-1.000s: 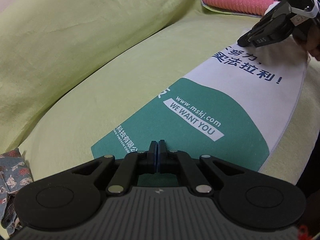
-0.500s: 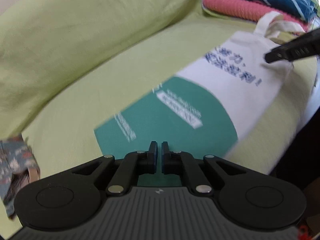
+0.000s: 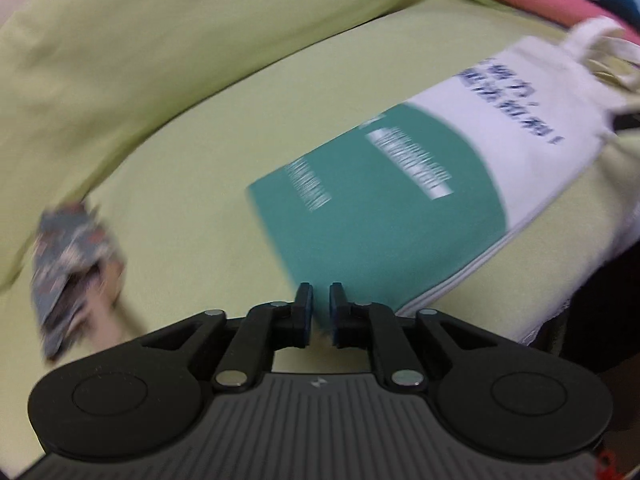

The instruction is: Fold shopping bag

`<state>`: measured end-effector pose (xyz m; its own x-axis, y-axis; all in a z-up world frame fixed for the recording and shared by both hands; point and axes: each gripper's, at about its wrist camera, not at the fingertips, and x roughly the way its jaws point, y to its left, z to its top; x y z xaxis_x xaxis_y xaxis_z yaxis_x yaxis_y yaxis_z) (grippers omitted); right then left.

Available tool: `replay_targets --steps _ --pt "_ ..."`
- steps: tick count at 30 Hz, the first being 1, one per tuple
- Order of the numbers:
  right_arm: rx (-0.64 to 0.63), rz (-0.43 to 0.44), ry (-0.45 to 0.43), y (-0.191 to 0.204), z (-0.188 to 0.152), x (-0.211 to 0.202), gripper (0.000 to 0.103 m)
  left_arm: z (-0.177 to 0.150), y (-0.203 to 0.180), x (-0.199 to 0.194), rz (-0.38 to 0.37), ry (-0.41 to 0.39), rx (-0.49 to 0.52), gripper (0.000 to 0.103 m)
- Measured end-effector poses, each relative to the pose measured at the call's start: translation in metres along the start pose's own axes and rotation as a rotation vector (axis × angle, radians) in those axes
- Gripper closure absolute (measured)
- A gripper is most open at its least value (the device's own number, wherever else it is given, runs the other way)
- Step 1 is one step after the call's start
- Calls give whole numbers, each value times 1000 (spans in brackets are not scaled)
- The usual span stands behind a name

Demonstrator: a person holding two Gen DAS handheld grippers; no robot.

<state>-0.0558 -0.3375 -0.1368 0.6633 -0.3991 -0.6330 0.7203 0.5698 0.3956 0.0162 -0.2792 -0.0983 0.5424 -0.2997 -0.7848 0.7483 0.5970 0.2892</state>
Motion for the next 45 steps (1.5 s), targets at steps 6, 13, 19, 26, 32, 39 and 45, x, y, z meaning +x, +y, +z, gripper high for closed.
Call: replay_targets --steps 6,13,19,26,32,39,45 --pt "149 15 81 -16 -15 -10 64 0 -4 -18 -28 31 -104 67" --pt "146 25 55 -11 -17 -29 59 -7 -24 -38 -51 1 -56 63" --pt "155 36 46 -8 -22 -37 57 -8 -27 -50 -50 -24 -48 62" --pt "227 64 42 -17 -25 -34 54 -10 -18 -52 -68 -77 -40 58" --pt "408 136 35 -38 -25 -14 52 -7 -13 -44 -89 -151 86 55" --pt "705 145 12 -67 -22 28 52 -1 -23 -11 -78 -155 277 55" --pt "676 129 -69 -62 -10 48 51 4 -23 11 -144 -138 269 55"
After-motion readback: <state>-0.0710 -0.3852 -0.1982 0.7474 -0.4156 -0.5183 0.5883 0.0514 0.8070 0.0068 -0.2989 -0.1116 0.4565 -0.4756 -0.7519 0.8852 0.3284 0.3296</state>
